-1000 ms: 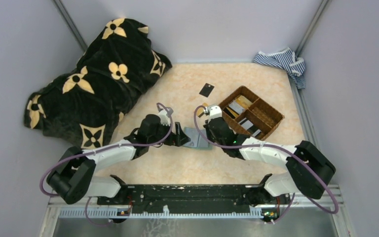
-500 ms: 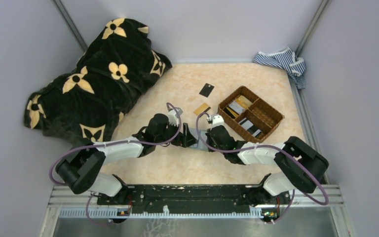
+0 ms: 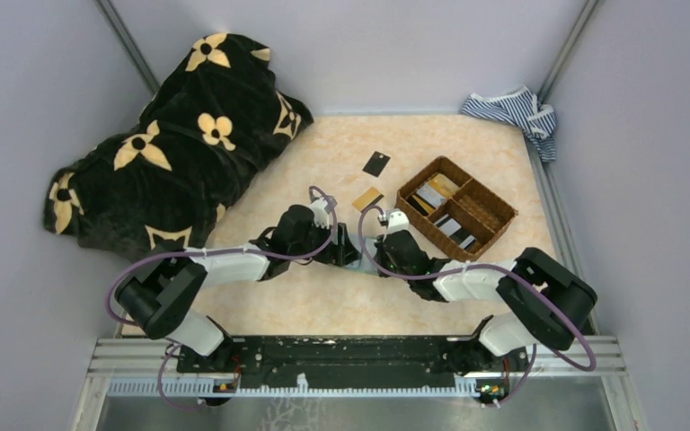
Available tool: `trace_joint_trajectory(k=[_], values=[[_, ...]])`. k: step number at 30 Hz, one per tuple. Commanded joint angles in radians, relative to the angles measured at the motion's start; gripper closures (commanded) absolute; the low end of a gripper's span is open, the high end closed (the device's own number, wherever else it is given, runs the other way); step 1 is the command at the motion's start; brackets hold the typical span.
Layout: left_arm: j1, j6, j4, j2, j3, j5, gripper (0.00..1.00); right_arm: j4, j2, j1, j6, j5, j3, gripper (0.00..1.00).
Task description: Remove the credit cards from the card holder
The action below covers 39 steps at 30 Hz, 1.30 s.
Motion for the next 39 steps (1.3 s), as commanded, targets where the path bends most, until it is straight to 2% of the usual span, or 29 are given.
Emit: trace_joint_trajectory(k=[1, 6, 10, 22, 39], values=[[-0.004, 0.015, -0.011, -0.004, 0.038, -0.032, 0.15, 0.042, -0.021, -0.007, 0.01, 0.007, -0.019, 1.0], [-0.004, 0.055, -0.14, 0.003, 0.098, -0.073, 0.15, 0.059, -0.02, -0.022, 0.015, 0.003, -0.034, 1.0], [-0.003, 0.057, -0.153, 0.02, 0.102, -0.068, 0.15, 0.062, -0.016, -0.029, 0.021, -0.006, -0.041, 1.0], [-0.004, 0.044, -0.124, 0.044, 0.078, -0.035, 0.15, 0.066, -0.017, -0.038, 0.026, -0.013, -0.05, 1.0], [-0.041, -0.033, 0.009, 0.08, 0.075, 0.1, 0.16, 0.091, 0.005, -0.041, 0.043, -0.027, -0.058, 1.0]])
